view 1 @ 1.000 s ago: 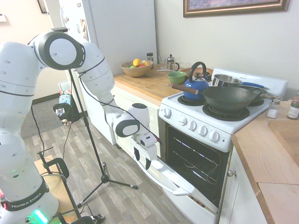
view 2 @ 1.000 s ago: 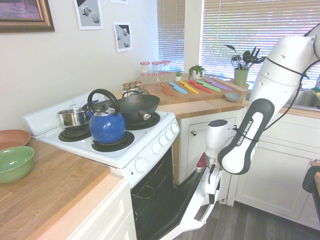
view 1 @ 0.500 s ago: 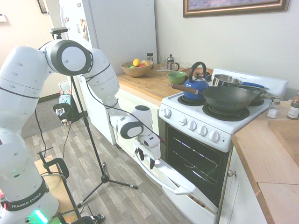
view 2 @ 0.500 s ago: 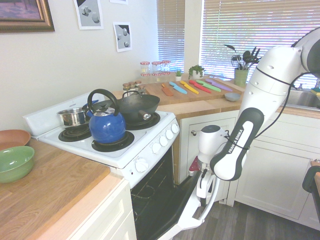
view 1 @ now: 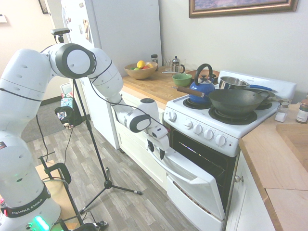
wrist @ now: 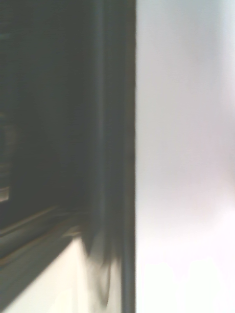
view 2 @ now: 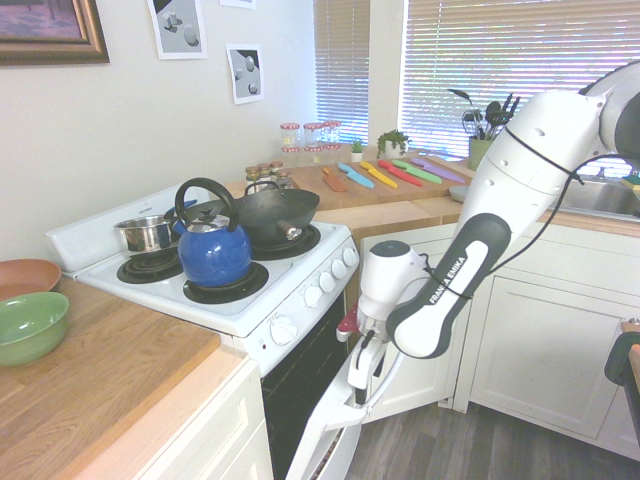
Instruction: Close the oven
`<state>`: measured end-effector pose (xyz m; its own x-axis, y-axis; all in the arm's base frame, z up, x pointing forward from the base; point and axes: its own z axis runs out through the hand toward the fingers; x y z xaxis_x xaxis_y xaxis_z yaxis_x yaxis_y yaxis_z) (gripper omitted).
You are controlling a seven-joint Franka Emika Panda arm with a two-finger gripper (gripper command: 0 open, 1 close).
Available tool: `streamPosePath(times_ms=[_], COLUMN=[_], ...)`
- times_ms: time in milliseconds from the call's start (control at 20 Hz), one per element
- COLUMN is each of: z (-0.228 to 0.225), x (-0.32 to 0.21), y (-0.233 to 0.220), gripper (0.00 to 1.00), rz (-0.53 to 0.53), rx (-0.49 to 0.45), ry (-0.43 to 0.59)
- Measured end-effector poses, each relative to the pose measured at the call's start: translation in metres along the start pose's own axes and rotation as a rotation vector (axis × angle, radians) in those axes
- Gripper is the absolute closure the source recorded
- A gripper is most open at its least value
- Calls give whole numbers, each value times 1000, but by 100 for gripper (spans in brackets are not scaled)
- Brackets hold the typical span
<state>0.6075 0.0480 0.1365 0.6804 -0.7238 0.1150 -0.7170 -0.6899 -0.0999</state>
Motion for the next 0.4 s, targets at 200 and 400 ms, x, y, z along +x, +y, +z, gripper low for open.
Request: streamPosePath(times_ms=[200, 400], z=[-41, -143], x=[35, 44], y=[-48, -67], gripper=[0, 0], rz=[11, -3], rx=[45, 36], ry=[34, -22])
